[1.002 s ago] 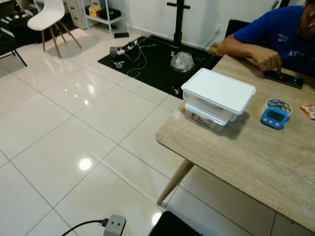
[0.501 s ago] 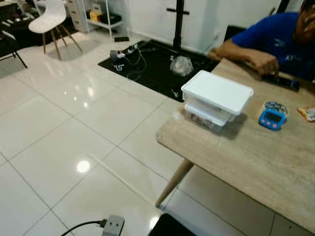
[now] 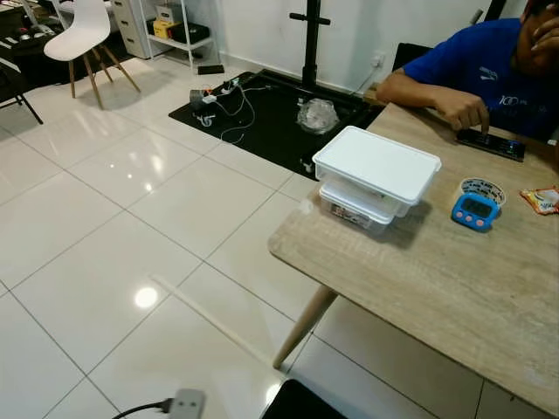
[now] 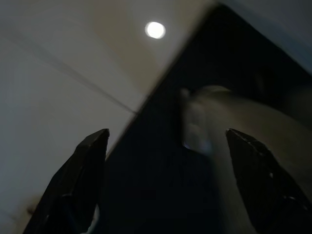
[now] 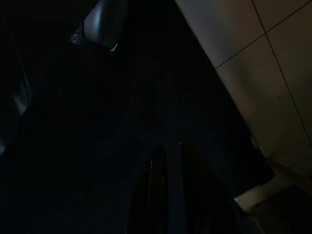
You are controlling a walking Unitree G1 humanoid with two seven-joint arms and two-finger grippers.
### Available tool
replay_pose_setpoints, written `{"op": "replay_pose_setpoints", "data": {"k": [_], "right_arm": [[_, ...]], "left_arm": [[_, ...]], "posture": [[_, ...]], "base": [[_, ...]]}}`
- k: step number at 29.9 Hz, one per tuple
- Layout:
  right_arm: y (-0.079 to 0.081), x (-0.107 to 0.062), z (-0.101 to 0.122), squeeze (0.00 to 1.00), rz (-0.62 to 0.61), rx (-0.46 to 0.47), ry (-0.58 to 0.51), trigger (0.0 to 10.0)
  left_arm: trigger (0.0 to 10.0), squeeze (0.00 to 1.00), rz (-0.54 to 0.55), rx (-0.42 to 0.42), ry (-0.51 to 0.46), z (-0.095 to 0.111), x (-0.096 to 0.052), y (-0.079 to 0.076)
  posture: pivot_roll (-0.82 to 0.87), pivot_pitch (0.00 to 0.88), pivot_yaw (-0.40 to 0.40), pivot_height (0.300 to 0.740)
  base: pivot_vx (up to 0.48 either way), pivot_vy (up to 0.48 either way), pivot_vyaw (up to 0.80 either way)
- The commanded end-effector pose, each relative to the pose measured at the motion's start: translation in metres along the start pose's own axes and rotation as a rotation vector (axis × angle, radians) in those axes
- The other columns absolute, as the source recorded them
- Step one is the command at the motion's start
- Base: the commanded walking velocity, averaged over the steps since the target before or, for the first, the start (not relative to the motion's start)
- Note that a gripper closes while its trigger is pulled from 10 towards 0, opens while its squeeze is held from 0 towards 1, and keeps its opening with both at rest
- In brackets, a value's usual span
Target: Restocking fridge
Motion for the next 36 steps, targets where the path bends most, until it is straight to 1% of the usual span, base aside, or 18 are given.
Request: {"op": "replay_pose_setpoints", "data": {"k": [1,3,6,9,10,11,12,14,15,16,17,18,19,22,26,27,31,36], "right_arm": [[0.0,0.0,-0.006,0.0,-0.001,0.001,0.02,10.0],[-0.001,0.0,-0.006,0.0,-0.002,0.002,0.021,10.0],[-0.001,-0.001,-0.006,0.0,-0.002,0.003,0.021,10.0],[-0.001,-0.001,-0.006,0.0,0.002,0.013,0.012,10.0],[-0.001,-0.001,-0.006,0.0,0.002,0.013,0.012,10.0],[0.0,-0.001,-0.006,0.0,0.008,0.022,0.009,10.0],[0.0,-0.001,-0.006,0.0,0.008,0.022,0.009,10.0],[0.0,-0.001,-0.006,0.0,0.01,0.025,0.011,10.0],[0.0,-0.001,-0.007,0.0,0.011,0.02,0.017,10.0],[0.0,-0.001,-0.008,0.0,0.011,0.017,0.023,10.0],[-0.001,-0.001,-0.008,0.0,0.01,0.012,0.026,10.0],[-0.001,-0.001,-0.008,0.0,0.009,0.01,0.027,10.0],[-0.001,-0.001,-0.008,0.0,0.009,0.01,0.027,10.0],[-0.002,-0.001,-0.008,0.0,0.007,0.008,0.028,10.0],[-0.003,-0.001,-0.008,0.0,0.007,0.009,0.028,10.0],[-0.003,-0.001,-0.007,0.0,0.008,0.01,0.027,10.0],[-0.002,-0.001,-0.007,0.0,0.01,0.013,0.027,10.0],[-0.001,-0.001,-0.01,0.0,0.011,0.02,0.032,10.0]], "left_arm": [[10.0,1.0,0.12,-0.122,-0.068,0.014,-0.003,0.032],[10.0,1.0,0.215,-0.244,-0.165,0.035,-0.007,0.064],[10.0,1.0,0.248,-0.291,-0.213,0.046,-0.01,0.077],[10.0,1.0,0.301,-0.431,-0.393,0.084,-0.021,0.112],[10.0,1.0,0.301,-0.431,-0.393,0.084,-0.021,0.112],[10.0,1.0,0.271,-0.512,-0.527,0.111,-0.029,0.126],[10.0,1.0,0.271,-0.512,-0.527,0.111,-0.029,0.126],[10.0,1.0,0.229,-0.571,-0.643,0.134,-0.037,0.136],[10.0,1.0,0.159,-0.604,-0.764,0.158,-0.045,0.142],[10.0,1.0,0.051,-0.605,-0.884,0.182,-0.054,0.142],[10.0,0.04,-0.049,-0.574,-0.977,0.203,-0.062,0.139],[10.0,0.0,-0.148,-0.528,-1.061,0.223,-0.07,0.133],[10.0,0.0,-0.148,-0.528,-1.061,0.223,-0.07,0.133],[10.0,0.0,-0.338,-0.418,-1.2,0.255,-0.086,0.114],[10.0,0.0,-0.406,-0.382,-1.234,0.263,-0.091,0.105],[10.0,0.0,-0.547,-0.264,-1.284,0.28,-0.101,0.079],[10.0,0.0,-0.611,-0.218,-1.31,0.29,-0.105,0.063],[10.0,0.0,-0.659,-0.245,-1.343,0.299,-0.108,0.051]], "posture": [[-0.06,0.103,-0.006,0.74],[-0.06,0.107,-0.005,0.74],[-0.06,0.107,-0.005,0.74],[-0.06,0.112,-0.004,0.74],[-0.06,0.112,-0.004,0.74],[-0.06,0.112,-0.004,0.74],[-0.06,0.112,-0.004,0.74],[-0.06,0.112,-0.006,0.74],[-0.06,0.112,-0.006,0.74],[-0.06,0.11,-0.009,0.74],[-0.06,0.11,-0.009,0.74],[-0.06,0.11,-0.009,0.74],[-0.06,0.11,-0.009,0.74],[-0.06,0.106,-0.011,0.74],[-0.06,0.106,-0.011,0.74],[-0.06,0.107,-0.011,0.74],[-0.06,0.108,-0.009,0.74],[-0.06,0.112,-0.006,0.74]], "base": [[0.0,0.0,0.0],[0.0,0.0,0.0],[0.0,0.0,0.0],[0.0,0.0,0.0],[0.0,0.0,0.0],[0.0,0.0,0.0],[0.0,0.0,0.0],[0.0,0.0,0.0],[0.0,0.0,-0.76],[0.0,0.0,-0.8],[0.0,0.0,-0.8],[0.0,0.0,-0.79],[0.0,0.0,-0.79],[0.0,0.0,-0.79],[0.0,0.0,-0.79],[0.0,0.0,-0.8],[0.0,0.0,-0.79],[0.0,0.0,-0.79]]}}
Point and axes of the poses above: a point about 5 cm out from each wrist's last joint towards the gripper, its own x axis pointing out of the wrist towards the gripper, its own z axis along the axis of the wrist's last joint, y = z × x, the point moved 1 cm from there along x, pointing out of the wrist towards the gripper, and after that the axes turned 13 degrees about x, right-handed, at the moved point
